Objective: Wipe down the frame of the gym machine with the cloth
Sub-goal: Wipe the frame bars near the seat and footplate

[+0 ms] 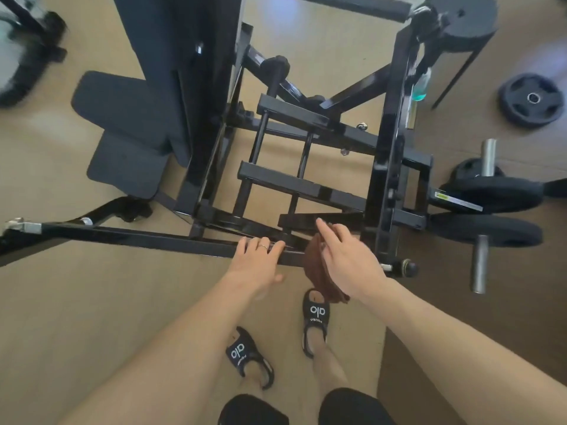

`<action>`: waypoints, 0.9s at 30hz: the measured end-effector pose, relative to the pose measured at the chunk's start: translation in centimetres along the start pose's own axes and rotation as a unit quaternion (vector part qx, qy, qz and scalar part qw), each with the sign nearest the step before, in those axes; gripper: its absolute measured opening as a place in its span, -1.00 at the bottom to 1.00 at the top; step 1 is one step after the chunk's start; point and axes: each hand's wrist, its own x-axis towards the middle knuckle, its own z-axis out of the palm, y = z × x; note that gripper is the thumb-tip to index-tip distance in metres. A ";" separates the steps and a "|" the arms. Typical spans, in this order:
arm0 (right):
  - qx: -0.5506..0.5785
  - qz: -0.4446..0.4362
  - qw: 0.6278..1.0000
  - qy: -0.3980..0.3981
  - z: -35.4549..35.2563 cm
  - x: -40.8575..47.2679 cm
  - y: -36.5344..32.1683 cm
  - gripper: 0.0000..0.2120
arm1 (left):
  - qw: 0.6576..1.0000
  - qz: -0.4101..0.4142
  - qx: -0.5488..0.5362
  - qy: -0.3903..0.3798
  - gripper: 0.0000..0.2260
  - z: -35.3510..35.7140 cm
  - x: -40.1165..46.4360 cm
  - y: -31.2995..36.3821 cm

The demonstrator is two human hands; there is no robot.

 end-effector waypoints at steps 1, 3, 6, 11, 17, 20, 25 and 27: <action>0.022 -0.023 0.999 -0.021 0.1 -0.2 0.1 -0.49 | 1.000 -0.001 -0.001 0.018 -0.40 0.4 0.2 0.0; 0.057 -0.046 0.996 -0.053 0.2 -0.4 0.5 -0.45 | 0.999 -0.004 -0.006 0.046 -0.50 1.1 0.5 0.1; -0.016 -0.091 0.992 -0.091 0.0 0.0 0.7 -0.15 | 0.999 -0.003 -0.014 0.052 -0.55 1.5 0.7 0.0; -0.125 -0.095 0.987 -0.046 1.0 1.6 -1.4 -0.20 | 0.998 0.000 -0.035 0.054 -0.65 1.3 1.2 -0.1; -0.096 -0.111 0.989 -0.030 1.1 1.5 -0.7 -0.24 | 0.995 0.002 -0.055 0.079 -0.71 1.7 0.9 0.1; -0.126 -0.117 0.985 -0.026 -0.3 0.7 1.6 -0.28 | 0.995 0.004 -0.061 0.083 -0.71 1.5 0.9 0.0; -0.185 -0.084 0.978 -0.040 -1.3 -1.7 6.0 -0.21 | 0.995 0.010 -0.062 0.072 -0.71 1.6 0.9 -0.1; -0.183 -0.080 0.978 -0.055 -1.2 -1.4 5.7 -0.19 | 0.995 0.009 -0.064 0.076 -0.71 1.7 0.9 -0.2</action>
